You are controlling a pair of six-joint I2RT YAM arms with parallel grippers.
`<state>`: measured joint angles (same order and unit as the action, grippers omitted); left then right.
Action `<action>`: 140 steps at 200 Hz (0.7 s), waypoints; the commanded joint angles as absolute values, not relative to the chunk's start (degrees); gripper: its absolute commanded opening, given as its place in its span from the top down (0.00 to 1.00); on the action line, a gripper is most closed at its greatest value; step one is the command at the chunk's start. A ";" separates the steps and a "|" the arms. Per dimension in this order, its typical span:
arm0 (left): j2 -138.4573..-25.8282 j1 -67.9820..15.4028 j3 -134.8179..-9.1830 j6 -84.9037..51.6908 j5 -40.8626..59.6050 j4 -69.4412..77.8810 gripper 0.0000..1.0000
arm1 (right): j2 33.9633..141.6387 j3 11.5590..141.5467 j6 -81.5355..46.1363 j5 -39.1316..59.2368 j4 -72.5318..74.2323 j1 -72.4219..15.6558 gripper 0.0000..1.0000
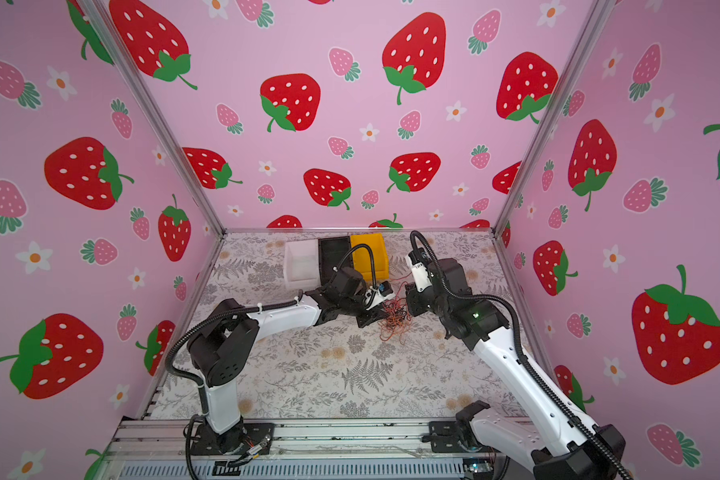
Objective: Untangle the cables
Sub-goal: 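Pin the wire pile with the left gripper while right grasps a red wire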
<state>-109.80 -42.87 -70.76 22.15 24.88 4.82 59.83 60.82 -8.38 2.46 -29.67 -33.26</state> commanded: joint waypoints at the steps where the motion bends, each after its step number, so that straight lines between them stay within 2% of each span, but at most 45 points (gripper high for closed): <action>1: -108.16 -43.13 -71.17 22.48 22.96 7.73 0.77 | 57.44 63.25 -8.96 -0.10 -28.49 -33.55 1.00; 19: -106.94 -42.84 -69.75 23.15 21.81 8.26 0.87 | 56.46 64.00 -8.96 -4.12 -29.44 -33.55 1.00; 40: -105.33 -42.25 -68.25 23.38 21.31 8.30 0.93 | 55.47 64.90 -9.49 -10.18 -31.03 -33.41 1.00; 45: -104.96 -41.99 -67.91 23.23 21.49 8.33 0.98 | 55.26 65.10 -9.53 -11.49 -31.40 -33.27 1.00; 77: -101.91 -40.26 -65.13 23.02 22.08 8.60 1.00 | 54.93 65.78 -10.09 -15.27 -33.33 -30.83 1.00; 140: -98.39 -37.32 -61.43 22.50 22.57 8.17 1.00 | 55.43 67.40 -10.47 -12.11 -33.80 -24.43 1.00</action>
